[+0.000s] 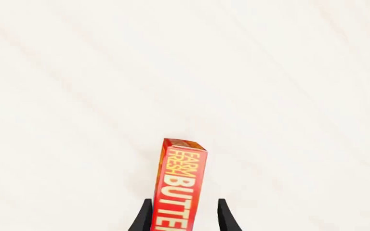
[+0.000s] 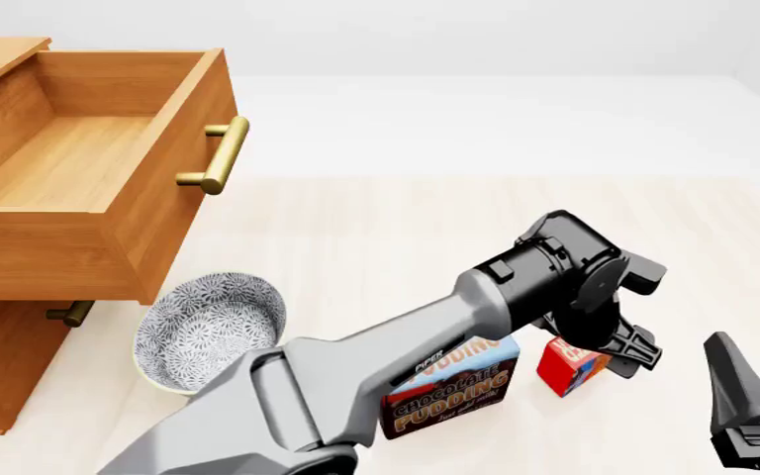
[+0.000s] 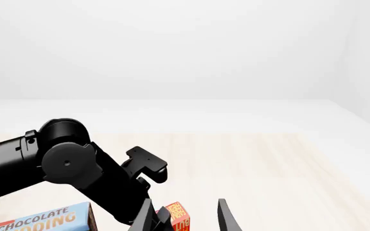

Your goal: Put the butter at the back in the top drawer of the cabinet and close it.

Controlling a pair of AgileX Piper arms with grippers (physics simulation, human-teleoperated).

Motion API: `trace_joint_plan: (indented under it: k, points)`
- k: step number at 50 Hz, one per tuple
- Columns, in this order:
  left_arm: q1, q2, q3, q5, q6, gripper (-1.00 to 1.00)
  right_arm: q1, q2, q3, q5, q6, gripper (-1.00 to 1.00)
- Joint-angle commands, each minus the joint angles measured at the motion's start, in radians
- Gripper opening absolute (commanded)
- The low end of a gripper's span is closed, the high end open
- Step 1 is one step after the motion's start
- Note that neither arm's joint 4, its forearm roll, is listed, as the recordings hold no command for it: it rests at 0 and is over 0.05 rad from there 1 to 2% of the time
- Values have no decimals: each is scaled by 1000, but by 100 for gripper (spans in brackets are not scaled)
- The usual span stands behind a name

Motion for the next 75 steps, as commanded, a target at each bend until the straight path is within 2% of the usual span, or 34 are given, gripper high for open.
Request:
trace_joint_plan:
  k: [1, 39, 50, 60, 75]
  points:
    - [-1, -12, 37, -24, -3, 100, 0, 0, 0, 0, 0, 100]
    - [5, -39, 113, -77, -5, 100, 0, 0, 0, 0, 0, 100]
    - [0, -56, 168, -109, -12, 100, 0, 0, 0, 0, 0, 100]
    - [0, -40, 143, -102, -17, 100, 0, 0, 0, 0, 0, 100]
    - [1, -52, 180, -131, -24, 100, 0, 0, 0, 0, 0, 100]
